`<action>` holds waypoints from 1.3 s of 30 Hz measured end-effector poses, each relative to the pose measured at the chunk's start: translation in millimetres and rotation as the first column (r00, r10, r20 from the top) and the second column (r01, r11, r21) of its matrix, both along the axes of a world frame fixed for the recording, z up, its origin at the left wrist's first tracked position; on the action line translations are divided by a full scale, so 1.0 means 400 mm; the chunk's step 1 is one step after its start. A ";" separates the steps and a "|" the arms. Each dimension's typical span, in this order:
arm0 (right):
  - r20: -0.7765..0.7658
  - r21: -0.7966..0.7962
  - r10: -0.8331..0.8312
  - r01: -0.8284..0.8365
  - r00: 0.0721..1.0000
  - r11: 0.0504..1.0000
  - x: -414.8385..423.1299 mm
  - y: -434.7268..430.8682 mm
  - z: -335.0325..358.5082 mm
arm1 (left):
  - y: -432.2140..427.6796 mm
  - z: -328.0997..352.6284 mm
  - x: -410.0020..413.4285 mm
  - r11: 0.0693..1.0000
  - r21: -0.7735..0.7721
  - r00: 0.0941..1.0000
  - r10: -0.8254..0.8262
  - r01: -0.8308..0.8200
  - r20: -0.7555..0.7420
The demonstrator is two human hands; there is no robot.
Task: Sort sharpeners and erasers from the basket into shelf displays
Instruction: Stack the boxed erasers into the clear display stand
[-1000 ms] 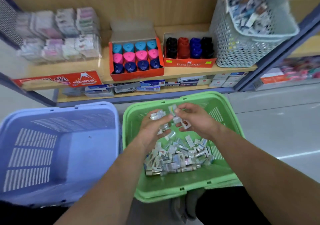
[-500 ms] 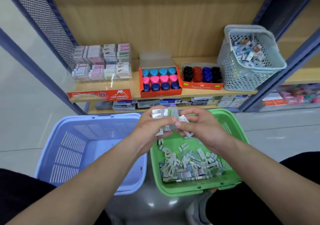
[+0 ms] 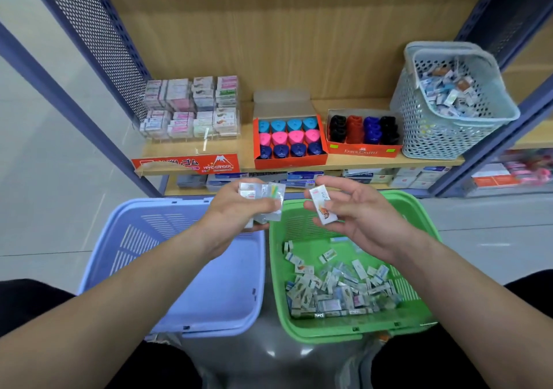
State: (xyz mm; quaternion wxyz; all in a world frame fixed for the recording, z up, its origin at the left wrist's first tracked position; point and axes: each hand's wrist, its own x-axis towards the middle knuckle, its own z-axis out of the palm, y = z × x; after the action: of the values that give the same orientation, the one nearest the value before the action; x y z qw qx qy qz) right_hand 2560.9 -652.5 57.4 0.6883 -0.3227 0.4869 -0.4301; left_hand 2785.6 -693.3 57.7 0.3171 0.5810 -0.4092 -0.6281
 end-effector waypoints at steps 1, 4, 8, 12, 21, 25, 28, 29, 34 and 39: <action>-0.023 -0.005 0.018 -0.018 1.000 1.000 0.003 -0.002 0.000 | -0.003 0.002 0.008 1.000 -0.007 1.000 -0.009 0.009 0.005; -0.194 -0.062 0.035 -0.048 0.980 0.997 0.020 -0.019 -0.007 | -0.011 0.009 0.028 0.999 -0.042 1.000 -0.018 0.019 0.025; -0.332 -0.092 0.067 -0.103 0.941 0.990 0.065 -0.054 -0.004 | -0.021 0.022 0.069 0.994 -0.096 0.996 -0.050 0.057 0.073; -0.409 -0.118 0.067 -0.125 0.910 0.985 0.141 -0.127 0.020 | -0.054 0.045 0.146 0.992 -0.124 0.995 -0.015 0.028 0.101; -0.487 -0.165 0.042 -0.139 0.872 0.976 0.312 -0.380 -0.004 | -0.190 0.074 0.346 0.969 -0.203 0.975 0.170 -0.140 0.141; -0.488 -0.119 -0.026 -0.037 0.873 0.992 0.348 -0.534 -0.072 | -0.247 0.044 0.393 0.955 -0.206 0.958 0.244 -0.212 0.147; -0.540 -0.119 -0.050 -0.017 0.840 0.993 0.370 -0.655 -0.104 | -0.296 0.029 0.415 0.955 -0.198 0.953 0.254 -0.221 0.164; -0.566 -0.136 -0.066 -0.015 0.822 0.991 0.378 -0.699 -0.116 | -0.313 0.024 0.422 0.955 -0.201 0.953 0.251 -0.217 0.167; -0.759 -0.293 -0.180 -0.081 0.626 0.952 0.415 -0.880 -0.171 | -0.370 -0.007 0.453 0.957 -0.209 0.955 0.240 -0.201 0.177; -0.881 -0.322 -0.199 -0.235 0.430 0.917 0.428 -0.967 -0.224 | -0.409 -0.016 0.457 0.953 -0.184 0.957 0.264 -0.240 0.123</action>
State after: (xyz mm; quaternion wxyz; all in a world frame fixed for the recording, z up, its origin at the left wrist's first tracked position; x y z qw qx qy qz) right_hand 2732.2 -1039.1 -32.0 0.2442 -0.6397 0.6761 -0.2720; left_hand 2968.3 -856.9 51.1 0.4115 0.6443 -0.4049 -0.5016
